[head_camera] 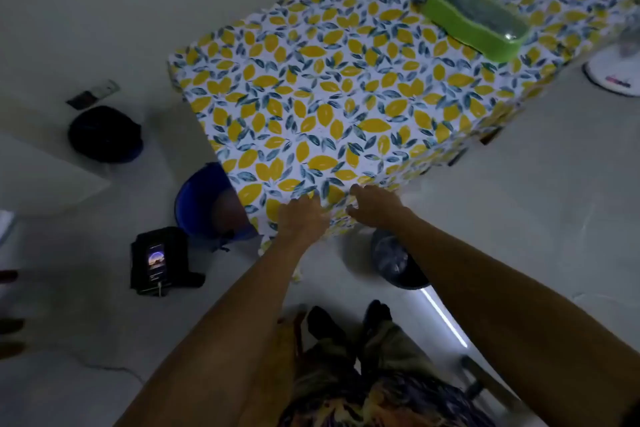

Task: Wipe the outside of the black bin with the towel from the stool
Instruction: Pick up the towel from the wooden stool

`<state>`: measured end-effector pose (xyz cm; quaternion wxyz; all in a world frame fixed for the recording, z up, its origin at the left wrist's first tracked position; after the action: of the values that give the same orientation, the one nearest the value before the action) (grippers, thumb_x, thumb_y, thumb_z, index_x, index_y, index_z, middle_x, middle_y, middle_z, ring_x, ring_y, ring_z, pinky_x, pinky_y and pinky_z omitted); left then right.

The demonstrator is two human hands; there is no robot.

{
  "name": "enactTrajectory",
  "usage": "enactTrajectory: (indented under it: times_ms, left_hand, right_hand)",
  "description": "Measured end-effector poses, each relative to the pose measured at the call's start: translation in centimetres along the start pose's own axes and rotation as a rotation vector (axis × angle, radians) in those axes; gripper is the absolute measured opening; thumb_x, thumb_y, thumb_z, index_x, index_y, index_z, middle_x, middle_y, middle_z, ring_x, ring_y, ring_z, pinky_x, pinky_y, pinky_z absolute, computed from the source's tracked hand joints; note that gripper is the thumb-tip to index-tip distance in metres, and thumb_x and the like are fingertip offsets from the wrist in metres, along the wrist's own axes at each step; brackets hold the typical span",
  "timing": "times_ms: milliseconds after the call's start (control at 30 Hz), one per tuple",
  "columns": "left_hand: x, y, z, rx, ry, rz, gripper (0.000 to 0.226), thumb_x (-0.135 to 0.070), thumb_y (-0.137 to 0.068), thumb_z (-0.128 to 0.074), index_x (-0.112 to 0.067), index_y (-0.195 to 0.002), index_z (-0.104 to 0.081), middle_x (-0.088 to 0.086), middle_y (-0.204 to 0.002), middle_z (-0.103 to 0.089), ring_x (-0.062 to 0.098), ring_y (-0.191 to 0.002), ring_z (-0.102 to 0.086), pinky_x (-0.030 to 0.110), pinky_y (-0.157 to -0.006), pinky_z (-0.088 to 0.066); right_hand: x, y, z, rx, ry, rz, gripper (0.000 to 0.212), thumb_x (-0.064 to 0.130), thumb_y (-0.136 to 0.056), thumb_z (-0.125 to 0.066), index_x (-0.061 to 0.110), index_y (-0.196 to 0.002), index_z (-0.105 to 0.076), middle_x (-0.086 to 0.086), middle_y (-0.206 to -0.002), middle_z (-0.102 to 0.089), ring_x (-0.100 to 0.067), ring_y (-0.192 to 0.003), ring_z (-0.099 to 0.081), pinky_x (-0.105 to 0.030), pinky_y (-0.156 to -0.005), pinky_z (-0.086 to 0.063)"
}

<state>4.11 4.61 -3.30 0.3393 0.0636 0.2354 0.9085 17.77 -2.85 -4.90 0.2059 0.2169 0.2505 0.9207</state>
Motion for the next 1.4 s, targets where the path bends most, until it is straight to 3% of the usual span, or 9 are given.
enactTrajectory:
  times_ms: [67, 233, 367, 533, 800, 900, 1000, 1200, 1400]
  left_hand:
    - [-1.9, 0.1, -0.2, 0.021, -0.019, -0.006, 0.05, -0.054, -0.098, -0.049, -0.017, -0.132, -0.056, 0.011, -0.131, -0.06, 0.033, -0.118, -0.059, 0.045, -0.093, -0.049]
    - [-7.0, 0.3, -1.8, 0.035, -0.043, -0.083, 0.051, -0.052, -0.098, -0.051, -0.013, -0.131, -0.056, 0.013, -0.13, -0.06, 0.035, -0.116, -0.06, 0.047, -0.093, -0.05]
    - [-11.3, 0.4, -4.1, 0.104, -0.089, -0.172, 0.053, -0.051, -0.099, -0.052, -0.013, -0.136, -0.055, 0.014, -0.136, -0.058, 0.034, -0.121, -0.058, 0.046, -0.097, -0.049]
    - [-16.1, 0.4, -6.5, 0.162, -0.114, -0.287, 0.049, -0.053, -0.097, -0.053, -0.014, -0.127, -0.057, 0.013, -0.13, -0.059, 0.035, -0.116, -0.06, 0.048, -0.095, -0.05]
    - [-23.6, -0.7, -7.2, 0.16, -0.291, -0.568, 0.049, -0.054, -0.096, -0.054, -0.017, -0.127, -0.058, 0.01, -0.128, -0.063, 0.032, -0.114, -0.062, 0.043, -0.09, -0.049]
    - [-26.7, -1.1, -7.4, 0.168, -0.359, -0.711, 0.047, -0.053, -0.097, -0.052, -0.016, -0.126, -0.057, 0.01, -0.127, -0.063, 0.031, -0.113, -0.063, 0.041, -0.088, -0.051]
    - [-29.5, -1.0, -7.6, 0.151, -0.404, -0.853, 0.044, -0.052, -0.097, -0.053, -0.016, -0.122, -0.059, 0.009, -0.123, -0.064, 0.03, -0.109, -0.064, 0.041, -0.086, -0.054]
    - [-34.0, 1.4, -9.8, 0.19, -0.526, -1.054, 0.048, -0.049, -0.098, -0.053, -0.014, -0.131, -0.057, 0.011, -0.128, -0.063, 0.033, -0.114, -0.062, 0.045, -0.093, -0.051]
    - [-37.4, 7.2, -14.0, 0.231, -0.634, -1.271, 0.048, -0.05, -0.098, -0.051, -0.014, -0.13, -0.057, 0.01, -0.125, -0.063, 0.031, -0.109, -0.063, 0.042, -0.086, -0.053]
  right_hand:
    - [-1.9, 1.0, -0.5, 0.01, -0.004, -0.045, 0.064, 0.047, -0.102, -0.05, 0.015, -0.154, -0.033, -0.018, -0.142, -0.054, -0.037, -0.127, -0.056, -0.048, -0.099, -0.05]
    - [-7.0, 3.2, -2.8, 0.028, -0.065, -0.123, 0.057, 0.047, -0.102, -0.052, 0.017, -0.148, -0.04, -0.016, -0.136, -0.057, -0.037, -0.122, -0.059, -0.048, -0.097, -0.051]
    - [-11.4, 5.4, -4.9, 0.051, -0.136, -0.202, 0.05, 0.047, -0.099, -0.052, 0.015, -0.137, -0.045, -0.016, -0.125, -0.062, -0.039, -0.11, -0.063, -0.05, -0.088, -0.055]
    - [-16.9, 9.2, -7.5, 0.058, -0.316, -0.316, 0.046, 0.041, -0.099, -0.05, 0.012, -0.135, -0.048, -0.017, -0.122, -0.065, -0.038, -0.103, -0.064, -0.044, -0.078, -0.051]
    - [-22.6, 15.9, -10.2, -0.044, -0.523, -0.633, 0.056, 0.041, -0.102, -0.053, 0.011, -0.148, -0.041, -0.018, -0.136, -0.061, -0.038, -0.12, -0.061, -0.041, -0.089, -0.049]
    - [-23.8, 18.7, -11.6, -0.136, -0.628, -0.77, 0.053, 0.042, -0.101, -0.055, 0.014, -0.145, -0.044, -0.016, -0.131, -0.064, -0.035, -0.117, -0.062, -0.039, -0.085, -0.047]
    - [-23.8, 21.4, -13.7, -0.176, -0.731, -0.889, 0.053, 0.045, -0.102, -0.053, 0.015, -0.145, -0.046, -0.013, -0.132, -0.063, -0.033, -0.122, -0.06, -0.043, -0.093, -0.048]
    - [-22.6, 27.7, -19.5, -0.248, -0.895, -1.115, 0.059, 0.047, -0.101, -0.054, 0.013, -0.148, -0.044, -0.016, -0.138, -0.061, -0.035, -0.125, -0.059, -0.043, -0.098, -0.05]
    - [-20.3, 34.9, -26.2, -0.308, -1.076, -1.277, 0.061, 0.046, -0.099, -0.054, 0.012, -0.148, -0.043, -0.015, -0.145, -0.057, -0.034, -0.129, -0.058, -0.047, -0.105, -0.049]
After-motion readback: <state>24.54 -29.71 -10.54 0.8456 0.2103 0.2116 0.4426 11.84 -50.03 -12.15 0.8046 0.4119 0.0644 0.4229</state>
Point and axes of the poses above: each hand's wrist, its own y-axis away from the middle knuckle, its own z-axis out of the back of the hand, x = y × z, the point moved 7 cm from there along -y, towards the middle knuckle
